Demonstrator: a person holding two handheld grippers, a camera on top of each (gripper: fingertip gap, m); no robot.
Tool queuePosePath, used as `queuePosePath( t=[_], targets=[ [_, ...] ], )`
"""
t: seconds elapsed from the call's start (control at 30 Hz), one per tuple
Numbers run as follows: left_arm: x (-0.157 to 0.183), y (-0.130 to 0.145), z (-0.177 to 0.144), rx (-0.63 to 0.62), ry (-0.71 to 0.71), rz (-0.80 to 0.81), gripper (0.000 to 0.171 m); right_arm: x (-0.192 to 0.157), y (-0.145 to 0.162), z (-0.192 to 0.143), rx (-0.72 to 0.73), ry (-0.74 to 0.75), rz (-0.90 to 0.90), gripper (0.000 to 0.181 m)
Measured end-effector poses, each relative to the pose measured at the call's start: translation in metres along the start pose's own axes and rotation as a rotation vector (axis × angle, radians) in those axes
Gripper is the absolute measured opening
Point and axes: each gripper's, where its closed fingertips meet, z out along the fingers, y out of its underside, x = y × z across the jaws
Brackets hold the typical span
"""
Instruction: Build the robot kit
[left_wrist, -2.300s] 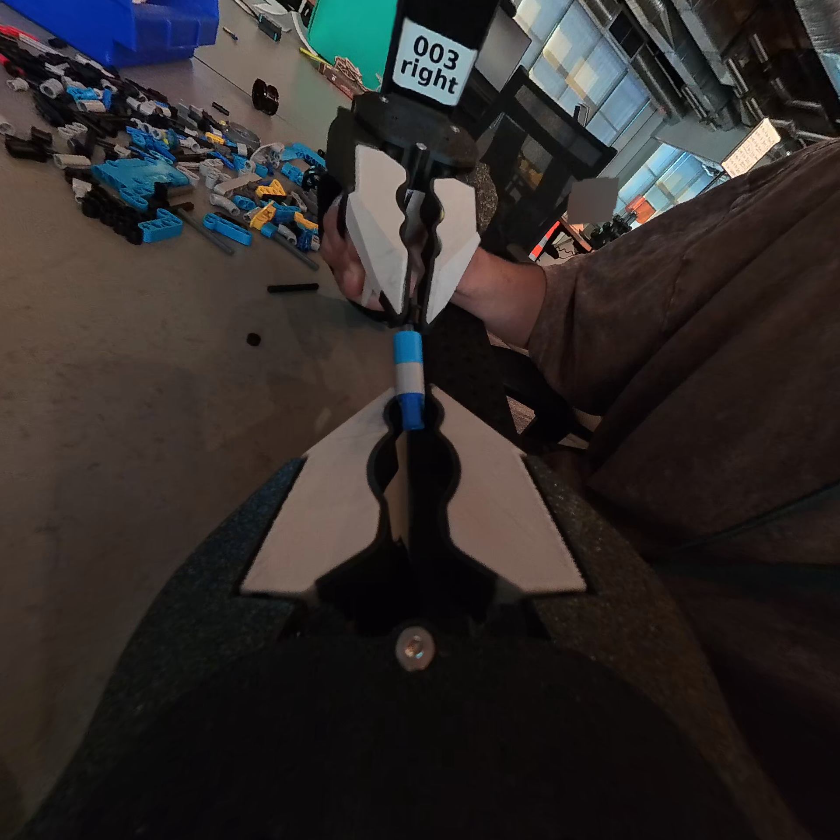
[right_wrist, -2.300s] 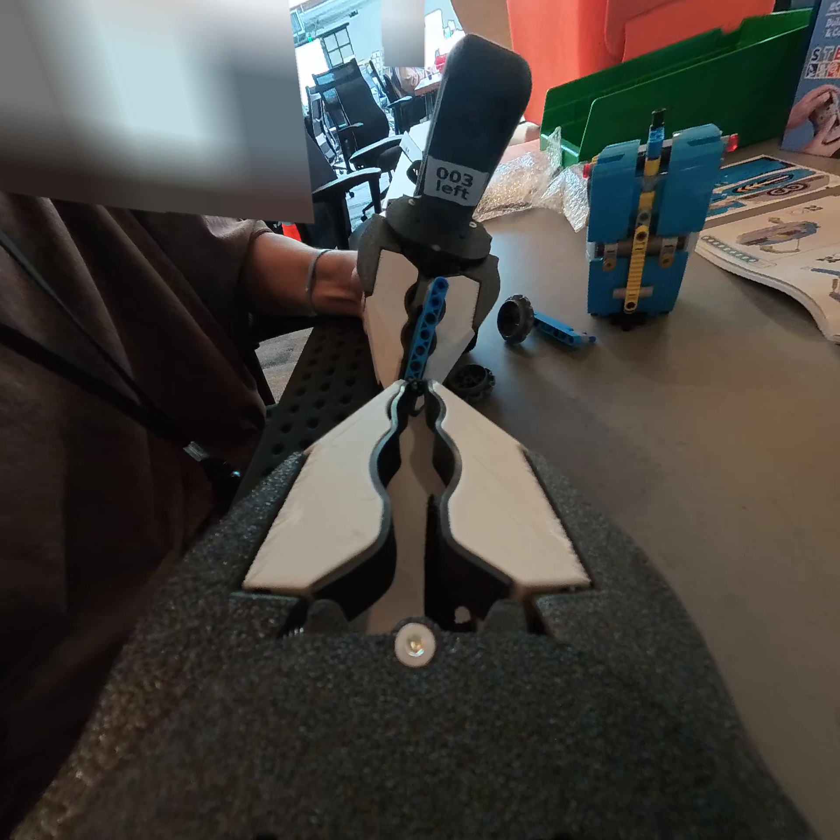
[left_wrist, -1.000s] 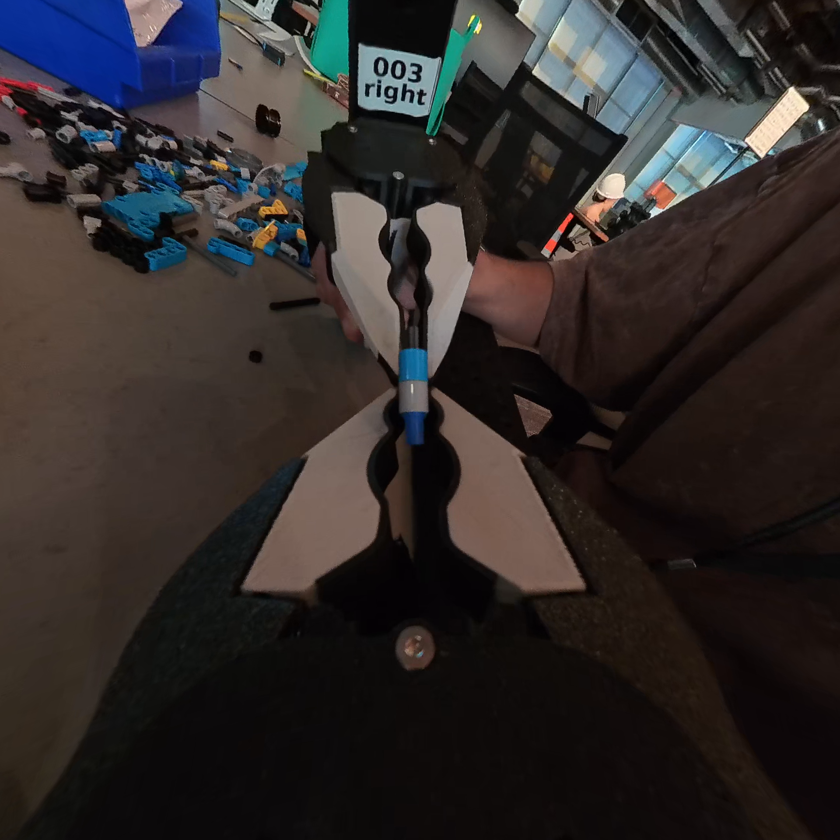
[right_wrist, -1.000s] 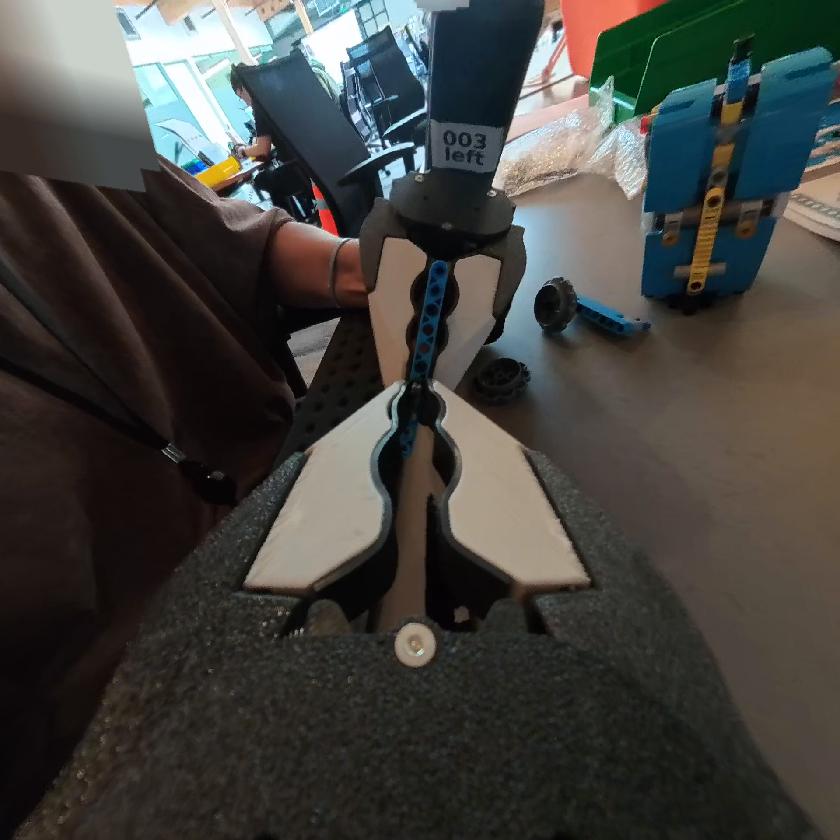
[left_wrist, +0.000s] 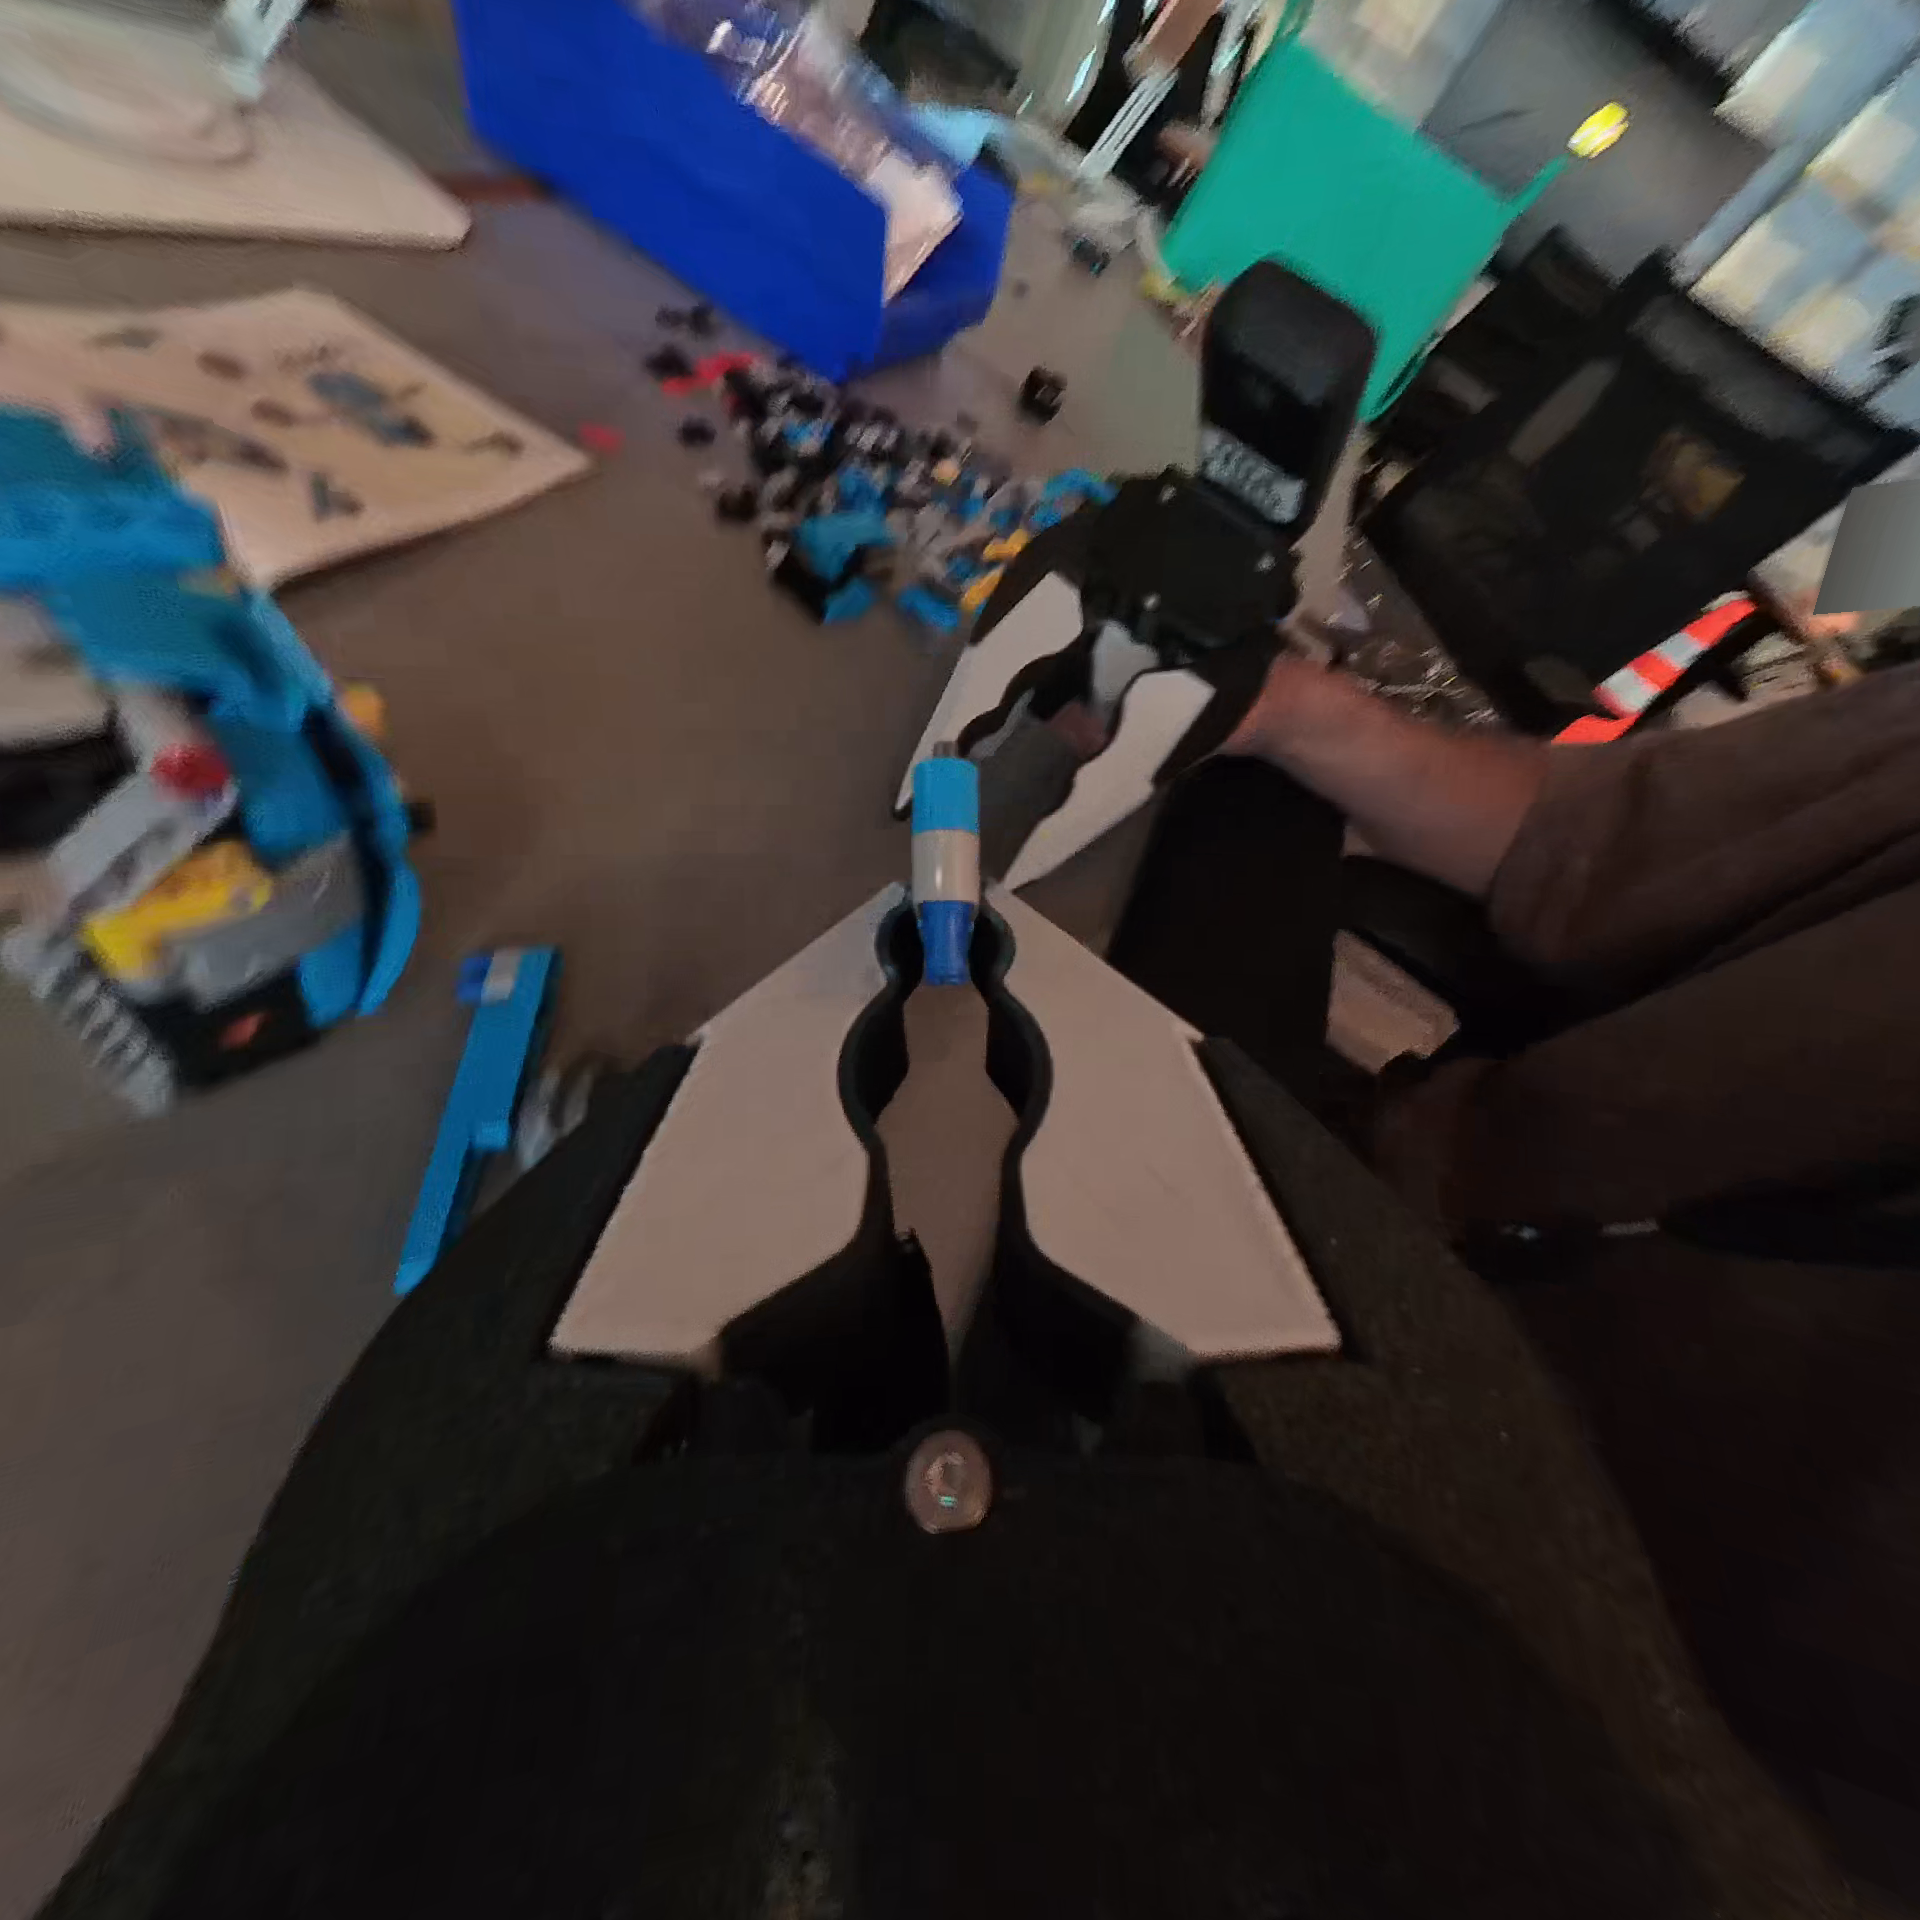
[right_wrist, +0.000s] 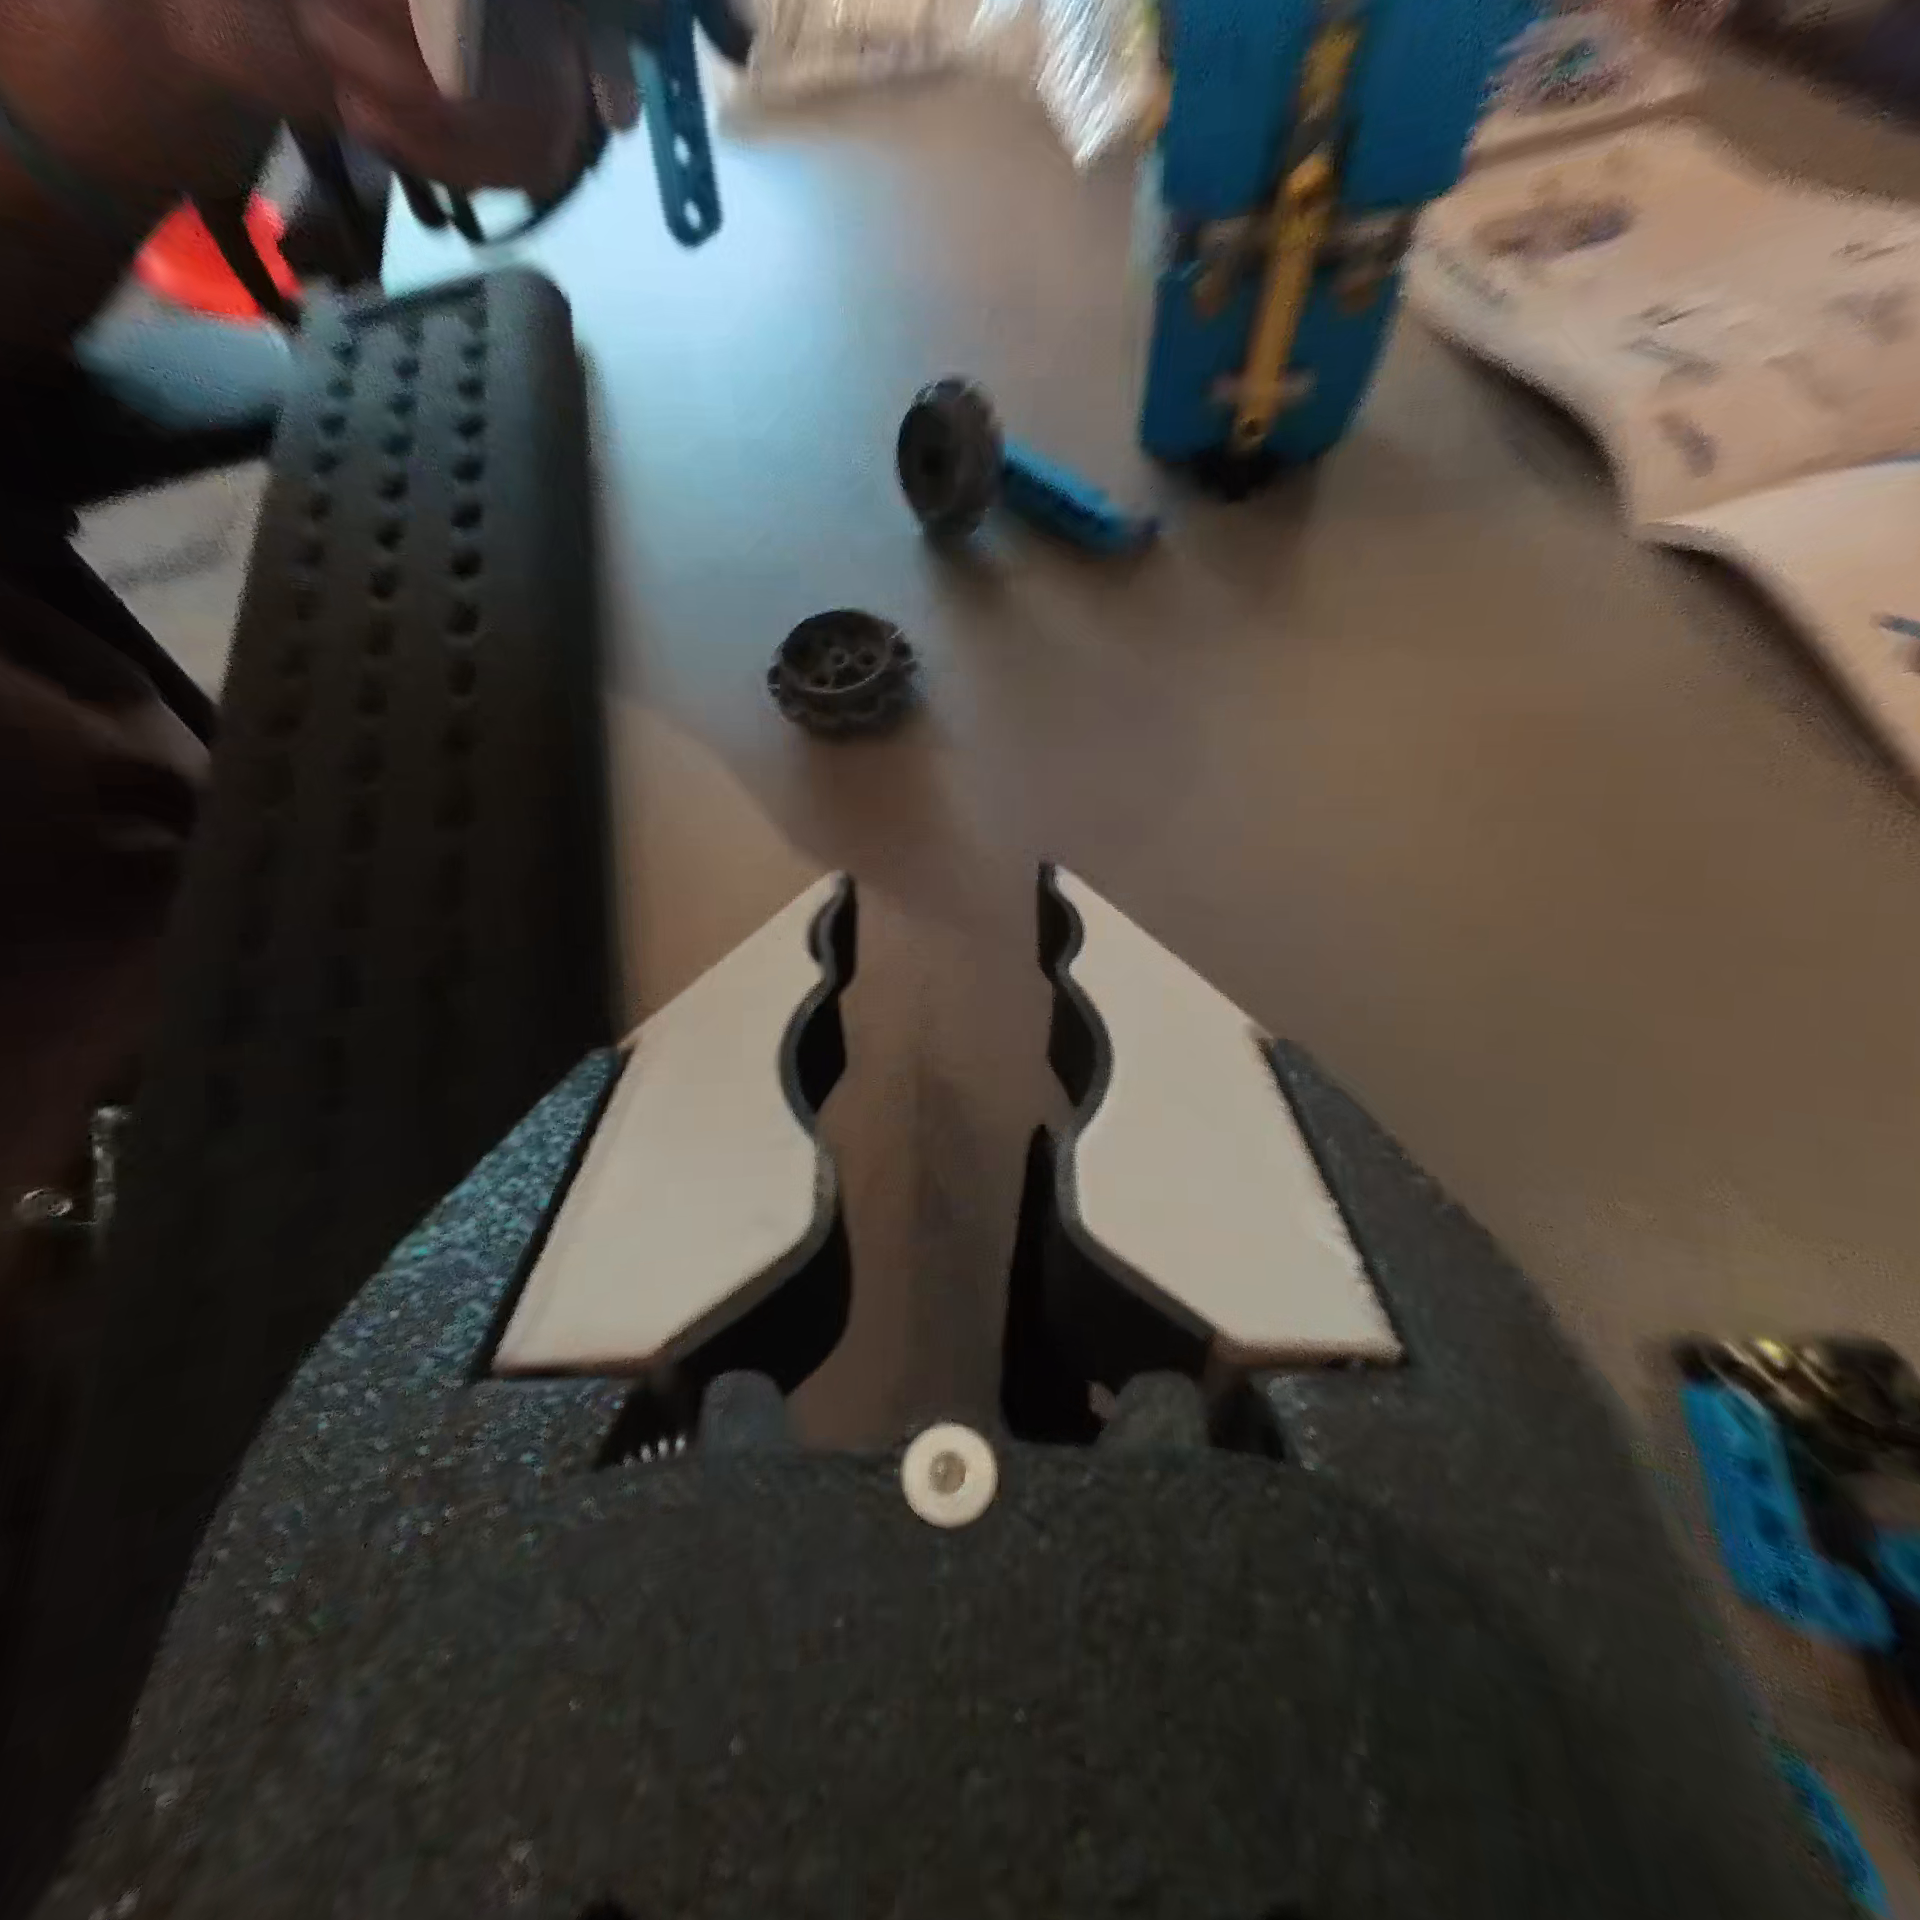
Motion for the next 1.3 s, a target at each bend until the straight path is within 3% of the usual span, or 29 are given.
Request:
queuePosePath(
  t=[0.17, 0.23, 0.33, 0.43, 0.53, 0.73, 0.9, 1.07, 1.3],
  targets=[
    [-0.034, 0.06, -0.012, -0.117, -0.221, -0.065, 0.007, -0.027, -0.004, 0.067, -0.188, -0.036, -0.101, 0.06],
    [-0.035, 0.064, -0.017, -0.084, -0.24, -0.085, 0.007, -0.033, -0.008, 0.08, -0.206, -0.048, -0.114, 0.062],
    [-0.029, 0.048, -0.027, 0.036, -0.21, -0.066, 0.007, -0.032, -0.01, 0.089, -0.221, -0.029, -0.108, 0.057],
    [-0.024, 0.05, -0.026, 0.021, -0.154, -0.078, 0.007, -0.028, -0.012, 0.09, -0.212, -0.015, -0.094, 0.05],
    [-0.021, 0.068, -0.01, -0.124, -0.168, -0.035, 0.007, -0.027, -0.011, 0.088, -0.213, -0.017, -0.098, 0.041],
    [-0.013, 0.085, 0.02, -0.277, -0.15, -0.009, 0.007, -0.034, -0.032, 0.07, -0.127, 0.133, -0.382, 0.04],
    [-0.007, 0.088, 0.032, -0.323, -0.136, 0.007, 0.007, -0.03, -0.042, 0.056, -0.163, 0.385, -0.729, 0.04],
    [-0.01, 0.091, 0.036, -0.34, -0.152, -0.062, 0.007, -0.027, -0.037, 0.056, -0.223, 0.523, -0.96, 0.04],
    [-0.013, 0.091, 0.04, -0.318, -0.166, -0.19, 0.006, -0.022, -0.035, 0.056, -0.276, 0.609, -1.06, 0.04]
  ],
)
